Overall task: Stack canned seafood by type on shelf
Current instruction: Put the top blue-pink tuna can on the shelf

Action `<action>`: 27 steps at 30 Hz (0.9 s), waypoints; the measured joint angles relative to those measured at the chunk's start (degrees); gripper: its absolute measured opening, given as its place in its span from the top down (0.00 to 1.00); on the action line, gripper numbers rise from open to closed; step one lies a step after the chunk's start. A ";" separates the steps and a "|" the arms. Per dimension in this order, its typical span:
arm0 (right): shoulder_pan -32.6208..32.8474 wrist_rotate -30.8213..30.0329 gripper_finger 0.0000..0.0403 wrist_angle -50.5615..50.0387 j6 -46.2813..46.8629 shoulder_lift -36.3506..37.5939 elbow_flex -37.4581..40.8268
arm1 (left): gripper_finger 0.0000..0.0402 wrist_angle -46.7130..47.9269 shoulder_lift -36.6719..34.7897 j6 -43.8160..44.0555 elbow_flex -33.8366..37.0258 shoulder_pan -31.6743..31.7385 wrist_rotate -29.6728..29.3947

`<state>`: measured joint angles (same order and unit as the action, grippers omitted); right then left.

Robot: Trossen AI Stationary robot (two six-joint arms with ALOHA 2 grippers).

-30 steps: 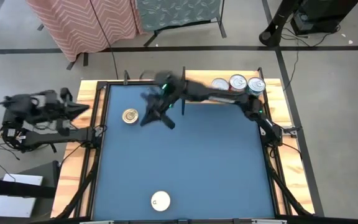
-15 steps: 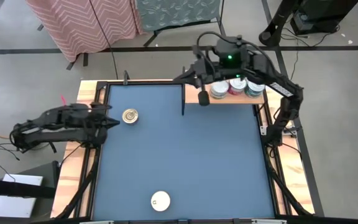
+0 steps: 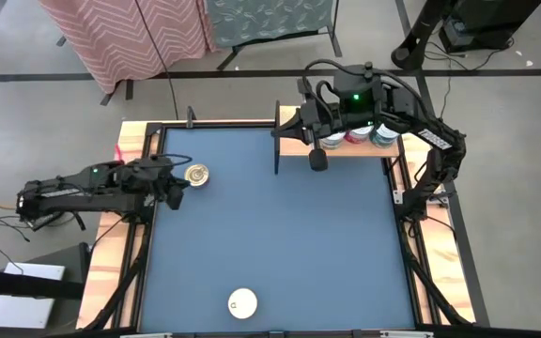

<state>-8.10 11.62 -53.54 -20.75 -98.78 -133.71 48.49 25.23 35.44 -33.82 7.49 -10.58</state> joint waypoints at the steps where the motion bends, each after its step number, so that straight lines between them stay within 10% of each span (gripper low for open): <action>1: 0.20 0.00 0.99 0.00 0.00 0.00 0.00 | 0.99 -1.06 1.36 0.85 0.00 0.00 0.06; 27: 6.65 -1.55 0.98 -4.37 -0.05 1.15 0.02 | 0.99 -14.77 32.42 2.26 1.06 8.26 -3.83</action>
<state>-1.45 10.07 -57.91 -20.81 -97.63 -133.69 33.71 57.65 37.70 -32.77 15.74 -14.42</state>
